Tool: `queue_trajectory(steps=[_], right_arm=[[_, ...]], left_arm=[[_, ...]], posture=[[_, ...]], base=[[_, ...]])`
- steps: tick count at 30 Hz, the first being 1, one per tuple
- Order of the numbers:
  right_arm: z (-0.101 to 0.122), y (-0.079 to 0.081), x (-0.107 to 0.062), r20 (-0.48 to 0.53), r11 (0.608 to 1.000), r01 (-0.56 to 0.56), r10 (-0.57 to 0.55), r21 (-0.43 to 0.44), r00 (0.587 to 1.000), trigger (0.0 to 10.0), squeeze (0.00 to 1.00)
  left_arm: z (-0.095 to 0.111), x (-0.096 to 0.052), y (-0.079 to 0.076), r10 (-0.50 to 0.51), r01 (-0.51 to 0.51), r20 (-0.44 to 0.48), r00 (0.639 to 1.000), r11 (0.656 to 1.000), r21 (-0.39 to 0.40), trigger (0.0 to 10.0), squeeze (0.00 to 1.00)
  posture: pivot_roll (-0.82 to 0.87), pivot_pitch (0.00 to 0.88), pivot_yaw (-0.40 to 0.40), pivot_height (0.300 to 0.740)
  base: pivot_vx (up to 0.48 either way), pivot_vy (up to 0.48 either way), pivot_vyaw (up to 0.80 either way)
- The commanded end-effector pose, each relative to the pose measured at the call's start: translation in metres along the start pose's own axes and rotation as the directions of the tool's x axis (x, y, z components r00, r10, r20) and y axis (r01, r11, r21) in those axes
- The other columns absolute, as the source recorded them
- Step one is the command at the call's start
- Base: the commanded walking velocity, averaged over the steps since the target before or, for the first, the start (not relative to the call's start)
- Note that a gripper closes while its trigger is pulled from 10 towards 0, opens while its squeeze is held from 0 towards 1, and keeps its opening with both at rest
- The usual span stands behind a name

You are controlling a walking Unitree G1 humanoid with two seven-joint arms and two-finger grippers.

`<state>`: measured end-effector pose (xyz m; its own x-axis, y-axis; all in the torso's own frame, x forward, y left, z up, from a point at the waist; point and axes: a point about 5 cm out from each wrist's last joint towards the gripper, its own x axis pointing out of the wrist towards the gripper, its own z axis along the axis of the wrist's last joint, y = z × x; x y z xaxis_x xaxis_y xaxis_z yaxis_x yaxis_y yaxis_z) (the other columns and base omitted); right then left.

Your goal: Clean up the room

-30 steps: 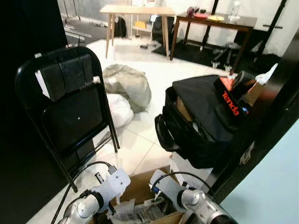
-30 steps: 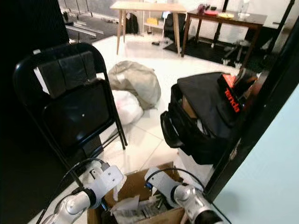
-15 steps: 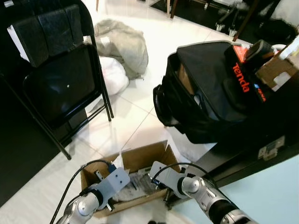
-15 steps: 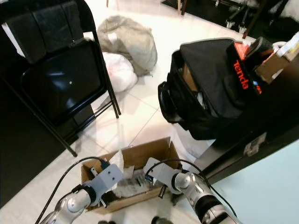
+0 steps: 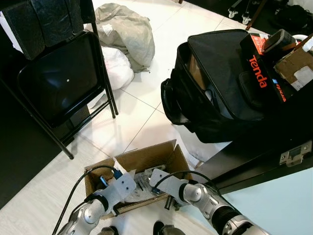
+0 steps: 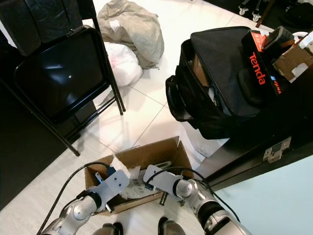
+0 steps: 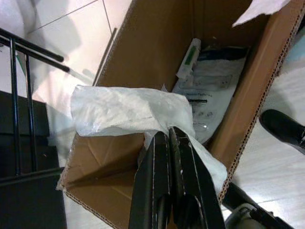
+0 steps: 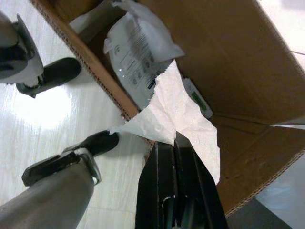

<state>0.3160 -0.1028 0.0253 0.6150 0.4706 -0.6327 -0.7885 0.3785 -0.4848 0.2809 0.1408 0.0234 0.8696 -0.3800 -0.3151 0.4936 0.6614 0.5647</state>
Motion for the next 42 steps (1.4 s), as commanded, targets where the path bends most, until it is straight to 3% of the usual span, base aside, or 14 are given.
queue_trajectory(steps=[1,3,4,8,9,10,11,12,13,14,15,32,35,42], right_arm=[[-0.009,0.009,0.000,-0.024,1.000,-0.020,0.020,0.003,1.000,10.0,0.00],[-0.009,0.007,0.000,-0.022,1.000,-0.009,0.009,0.015,1.000,10.0,0.02],[-0.008,0.007,0.000,-0.020,1.000,-0.008,0.008,0.017,1.000,10.0,0.37],[-0.008,0.008,0.000,-0.018,1.000,-0.008,0.009,0.017,1.000,10.0,0.37],[-0.008,0.008,0.000,-0.016,1.000,-0.008,0.008,0.017,1.000,10.0,0.89],[-0.008,0.008,0.000,-0.016,1.000,-0.008,0.008,0.017,1.000,10.0,0.89],[-0.005,0.006,0.001,-0.009,1.000,0.020,-0.020,0.010,1.000,10.0,0.99],[-0.005,0.006,0.001,-0.009,1.000,0.020,-0.020,0.010,1.000,10.0,0.99],[-0.005,0.005,0.001,-0.008,1.000,0.030,-0.030,0.009,1.000,10.0,0.48],[-0.004,0.005,0.001,-0.008,0.999,0.035,-0.035,0.008,0.999,10.0,0.48],[-0.004,0.004,0.001,-0.008,0.999,0.039,-0.039,0.006,0.999,10.0,0.00],[-0.001,-0.002,0.001,-0.002,0.997,0.073,-0.073,0.005,0.997,10.0,0.00],[0.002,-0.007,0.001,0.005,0.996,0.084,-0.084,0.033,0.996,10.0,0.00],[0.010,-0.028,0.000,-0.028,0.805,0.158,-0.174,0.572,0.984,10.0,0.00]], left_arm=[[-0.007,-0.004,-0.015,-0.045,0.045,-0.022,0.999,0.999,0.003,10.0,0.00],[-0.009,-0.005,-0.016,-0.044,0.044,-0.028,0.999,0.999,-0.002,10.0,0.02],[-0.010,-0.005,-0.016,-0.042,0.042,-0.029,0.999,0.999,-0.007,10.0,0.84],[-0.011,-0.005,-0.016,-0.039,0.039,-0.030,0.999,0.999,-0.011,10.0,0.84],[-0.011,-0.005,-0.016,-0.037,0.037,-0.030,0.999,0.999,-0.009,10.0,1.00],[-0.011,-0.005,-0.016,-0.037,0.037,-0.030,0.999,0.999,-0.009,10.0,1.00],[-0.012,-0.004,-0.012,-0.004,0.005,-0.039,0.999,0.999,0.035,10.0,0.06],[-0.012,-0.004,-0.012,-0.004,0.005,-0.039,0.999,0.999,0.035,10.0,0.06],[-0.012,-0.003,-0.011,0.010,-0.008,-0.041,0.999,0.999,0.054,10.0,0.00],[-0.012,-0.003,-0.010,0.018,-0.015,-0.043,0.999,0.998,0.064,10.0,0.00],[-0.012,-0.003,-0.010,0.021,-0.018,-0.044,0.999,0.997,0.072,10.0,0.00],[-0.011,-0.001,-0.003,0.052,-0.051,-0.026,0.998,0.998,0.041,10.0,0.00],[-0.008,-0.002,0.004,0.094,-0.095,-0.021,0.995,0.992,-0.077,10.0,0.00],[-0.004,-0.012,0.018,0.200,-0.209,-0.062,0.978,0.921,-0.329,10.0,0.00]], posture=[[-0.06,0.410,-0.118,0.740],[-0.06,0.410,-0.118,0.740],[-0.06,0.411,-0.119,0.740],[-0.06,0.411,-0.118,0.740],[-0.06,0.411,-0.118,0.740],[-0.06,0.411,-0.118,0.740],[-0.06,0.413,-0.117,0.740],[-0.06,0.413,-0.117,0.740],[-0.06,0.413,-0.117,0.740],[-0.06,0.413,-0.117,0.740],[-0.06,0.412,-0.116,0.740],[-0.06,0.392,-0.110,0.740],[-0.06,0.342,-0.104,0.740],[-0.02,0.164,-0.072,0.740]], base=[[0.000,0.000,0.00],[0.000,0.000,0.00],[0.000,0.000,0.00],[0.000,0.000,0.00],[0.000,0.000,0.00],[0.000,0.000,0.00],[0.000,0.000,0.00],[0.000,0.000,0.00],[0.000,0.000,0.00],[0.000,0.000,0.00],[0.000,0.000,0.00],[0.000,0.000,0.00],[0.000,0.000,0.00],[0.000,0.000,0.00]])
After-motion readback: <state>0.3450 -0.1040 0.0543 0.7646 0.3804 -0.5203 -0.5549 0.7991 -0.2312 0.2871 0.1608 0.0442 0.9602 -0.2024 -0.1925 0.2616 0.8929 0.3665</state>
